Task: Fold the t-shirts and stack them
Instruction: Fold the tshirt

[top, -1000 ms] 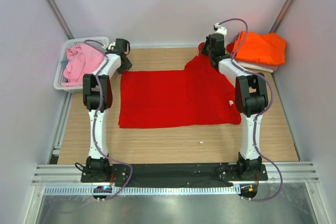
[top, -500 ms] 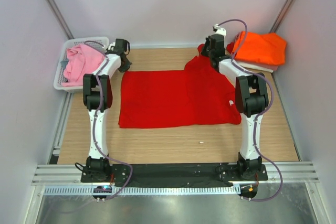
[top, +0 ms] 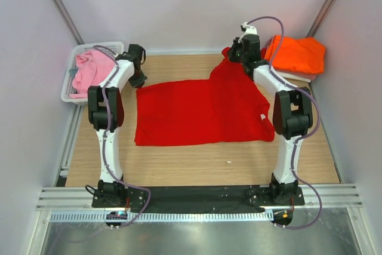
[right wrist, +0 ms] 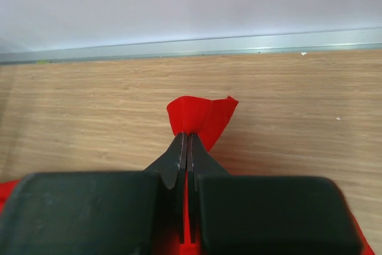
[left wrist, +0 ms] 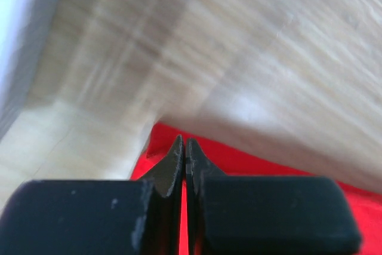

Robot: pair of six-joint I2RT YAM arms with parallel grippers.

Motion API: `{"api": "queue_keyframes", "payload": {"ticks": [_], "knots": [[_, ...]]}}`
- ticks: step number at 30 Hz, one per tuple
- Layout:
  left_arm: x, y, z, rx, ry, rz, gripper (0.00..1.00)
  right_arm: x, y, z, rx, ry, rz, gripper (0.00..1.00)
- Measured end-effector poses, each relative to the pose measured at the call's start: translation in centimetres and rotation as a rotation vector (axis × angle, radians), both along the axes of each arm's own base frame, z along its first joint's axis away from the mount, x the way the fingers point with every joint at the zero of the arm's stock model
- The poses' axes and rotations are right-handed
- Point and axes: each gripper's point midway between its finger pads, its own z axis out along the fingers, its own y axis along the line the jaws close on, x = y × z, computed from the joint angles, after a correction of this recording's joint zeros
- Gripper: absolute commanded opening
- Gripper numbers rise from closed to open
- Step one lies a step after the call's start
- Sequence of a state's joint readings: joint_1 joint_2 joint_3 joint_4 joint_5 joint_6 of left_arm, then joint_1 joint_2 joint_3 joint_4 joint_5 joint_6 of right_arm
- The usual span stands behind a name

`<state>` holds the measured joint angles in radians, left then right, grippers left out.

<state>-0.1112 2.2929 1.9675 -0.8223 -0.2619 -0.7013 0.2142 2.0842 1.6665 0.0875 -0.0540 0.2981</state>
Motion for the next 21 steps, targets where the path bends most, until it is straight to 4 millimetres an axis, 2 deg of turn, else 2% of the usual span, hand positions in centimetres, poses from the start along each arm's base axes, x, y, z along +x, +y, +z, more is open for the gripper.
{"api": "queue_keyframes", "payload": {"ticks": [6, 9, 13, 21], "knots": [[-3.6, 0.3, 3.6, 0.007, -0.002, -0.019, 0.00, -4.9, -0.6, 4.3, -0.025, -0.029, 0.048, 0.01], [-5.6, 0.5, 4.8, 0.011, -0.002, -0.030, 0.00, -7.7, -1.1, 5.1, -0.047, -0.031, 0.068, 0.02], [-8.3, 0.8, 5.0, 0.016, 0.020, -0.036, 0.00, -10.8, -1.9, 4.6, -0.070, -0.009, 0.077, 0.02], [-12.5, 1.3, 3.5, 0.030, 0.094, -0.055, 0.00, -17.1, -4.0, 3.1, -0.109, 0.038, 0.045, 0.02]]}}
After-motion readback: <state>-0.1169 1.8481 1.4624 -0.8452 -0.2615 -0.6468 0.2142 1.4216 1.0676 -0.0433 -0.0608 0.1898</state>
